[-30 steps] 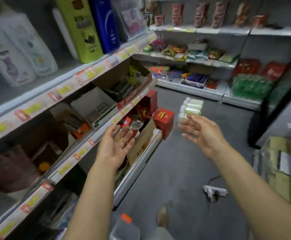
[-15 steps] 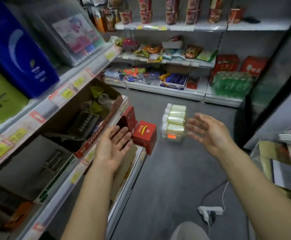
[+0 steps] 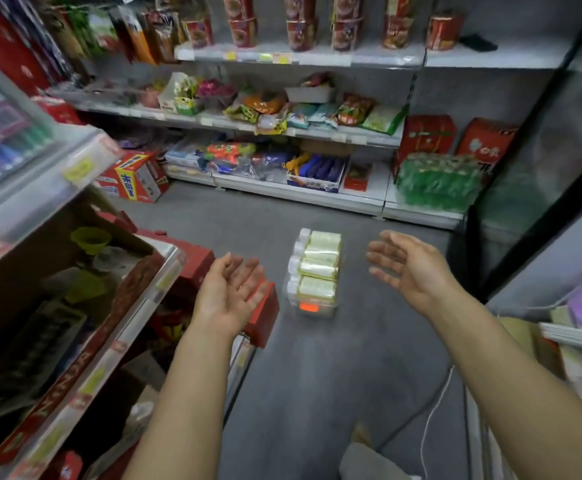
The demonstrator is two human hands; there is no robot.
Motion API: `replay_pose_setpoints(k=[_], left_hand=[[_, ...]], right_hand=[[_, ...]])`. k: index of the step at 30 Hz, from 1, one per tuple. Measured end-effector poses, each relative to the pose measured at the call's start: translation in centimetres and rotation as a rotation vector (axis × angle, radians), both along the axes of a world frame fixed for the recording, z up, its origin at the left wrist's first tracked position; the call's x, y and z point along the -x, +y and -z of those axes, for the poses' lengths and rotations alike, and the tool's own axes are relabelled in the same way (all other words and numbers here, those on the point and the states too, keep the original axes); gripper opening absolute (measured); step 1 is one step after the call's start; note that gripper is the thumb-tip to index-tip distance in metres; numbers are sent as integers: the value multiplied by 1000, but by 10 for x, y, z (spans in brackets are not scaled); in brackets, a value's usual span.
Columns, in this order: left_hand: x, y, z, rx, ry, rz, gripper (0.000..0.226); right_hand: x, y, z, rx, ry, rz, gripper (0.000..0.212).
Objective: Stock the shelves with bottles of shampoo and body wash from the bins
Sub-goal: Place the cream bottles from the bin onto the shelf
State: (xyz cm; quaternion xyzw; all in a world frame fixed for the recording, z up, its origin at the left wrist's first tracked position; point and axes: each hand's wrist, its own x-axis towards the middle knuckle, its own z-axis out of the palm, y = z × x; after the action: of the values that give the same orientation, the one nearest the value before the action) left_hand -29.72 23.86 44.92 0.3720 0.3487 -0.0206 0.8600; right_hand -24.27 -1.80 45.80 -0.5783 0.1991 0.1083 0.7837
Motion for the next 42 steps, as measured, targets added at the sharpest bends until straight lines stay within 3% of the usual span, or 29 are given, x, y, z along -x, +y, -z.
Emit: replay_pose_setpoints(k=[6,14,32,42], left_hand=[[-94,-49,-3,23,-11,-24,21],[-180,-54,34,-7,82,-114,18],[-364,-21,194,225,402,-527,18],[-401,-25,280,388,559,-805,40]], right_hand=[[-113,-50,-6,26,-6,-26,15],[-230,-40,14,71,23,-167,11],[-520,56,138,342,267,-606,8],[-618,94,245,662,330,-895,6]])
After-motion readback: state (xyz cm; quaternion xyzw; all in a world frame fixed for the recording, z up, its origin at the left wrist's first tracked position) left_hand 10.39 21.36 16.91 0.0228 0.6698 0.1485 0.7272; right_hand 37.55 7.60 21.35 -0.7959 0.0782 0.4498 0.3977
